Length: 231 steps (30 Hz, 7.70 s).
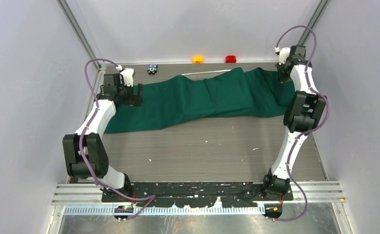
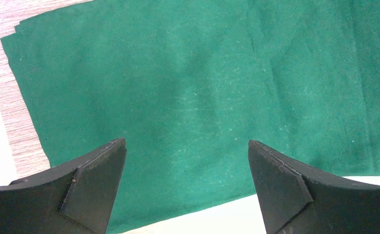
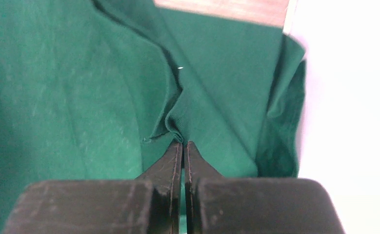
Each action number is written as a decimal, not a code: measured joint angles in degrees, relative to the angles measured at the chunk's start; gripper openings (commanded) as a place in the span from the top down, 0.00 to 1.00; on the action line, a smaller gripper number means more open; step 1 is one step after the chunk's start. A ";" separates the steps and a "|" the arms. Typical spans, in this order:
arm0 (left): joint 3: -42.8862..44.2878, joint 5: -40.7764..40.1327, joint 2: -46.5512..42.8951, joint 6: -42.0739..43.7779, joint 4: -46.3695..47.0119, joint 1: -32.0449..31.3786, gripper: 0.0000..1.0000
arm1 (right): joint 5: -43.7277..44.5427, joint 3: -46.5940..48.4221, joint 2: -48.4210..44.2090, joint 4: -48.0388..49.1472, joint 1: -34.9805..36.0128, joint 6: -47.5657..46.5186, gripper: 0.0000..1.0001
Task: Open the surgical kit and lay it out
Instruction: Open the surgical kit at the center of the board.
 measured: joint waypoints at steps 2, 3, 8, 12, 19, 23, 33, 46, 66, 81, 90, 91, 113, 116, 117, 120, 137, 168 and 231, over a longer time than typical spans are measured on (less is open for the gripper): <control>0.17 0.04 0.31 0.24 -0.02 0.00 0.05 | -0.09 -3.85 -1.86 0.46 -0.09 -0.48 1.00; 0.31 0.11 0.46 0.48 -0.04 -0.02 0.06 | -0.20 -5.75 -3.04 0.37 -0.09 -0.83 1.00; 1.57 1.95 1.05 2.54 -0.31 -0.39 0.11 | -2.21 -18.47 -14.32 0.81 -0.20 -3.08 0.99; 3.08 4.07 1.90 4.98 -0.57 -2.58 0.13 | -4.46 -27.82 -27.34 1.14 -0.26 -5.49 1.00; 6.51 5.62 6.03 12.37 -2.89 -10.05 0.13 | -8.68 -44.13 -49.46 0.92 -1.95 -10.29 1.00; 8.70 5.81 8.96 15.65 -4.55 -13.84 0.13 | -11.61 -45.86 -53.64 -5.40 -4.44 -12.79 0.99; 22.10 5.99 19.04 15.65 -7.37 -15.56 0.15 | -11.74 -44.52 -60.06 -23.39 -6.47 -19.63 1.00; 24.65 6.21 21.35 14.19 -9.53 -15.63 0.14 | 0.09 -57.07 -63.56 -26.49 -6.47 -25.42 1.00; 21.22 2.05 17.03 17.70 -11.50 -15.69 0.10 | -4.94 -41.68 -50.21 -24.63 -5.20 -20.50 0.40; 15.30 1.25 10.10 17.90 -11.93 -15.74 0.10 | -8.66 -21.07 -22.43 -11.74 18.43 -2.95 0.31; 15.02 1.25 9.81 17.88 -11.93 -15.80 0.10 | -1.09 -15.04 -13.92 -10.23 21.77 -3.28 0.47; 15.02 1.25 9.81 17.88 -11.91 -15.85 0.10 | -0.31 -14.73 -13.44 -10.16 21.79 -3.56 0.52; 33.44 23.04 25.05 25.68 -2.38 -22.12 0.12 | -6.99 -30.69 -38.95 -8.31 22.10 -5.66 1.00; 39.41 25.77 30.56 30.62 -3.87 -24.79 0.10 | -8.44 -32.15 -42.05 -8.72 22.10 -5.92 0.99; 40.76 26.73 32.00 32.28 -4.76 -25.38 0.10 | -8.70 -32.57 -42.47 -9.07 22.12 -5.92 0.99; 42.84 29.73 34.88 36.54 -7.87 -27.04 0.09 | -9.09 -33.92 -42.45 -10.10 22.12 -5.90 0.99; 52.00 27.26 43.36 52.85 -12.20 -28.46 0.08 | -8.35 -36.13 -42.49 -14.19 22.12 -7.28 1.00; 46.82 22.43 40.17 58.07 -18.99 -26.27 0.67 | -8.15 -35.01 -45.18 -19.69 18.29 -9.64 0.99; 3.41 5.22 16.17 66.71 6.91 -23.89 0.58 | -9.73 -29.35 -50.90 -35.47 18.29 -11.78 1.00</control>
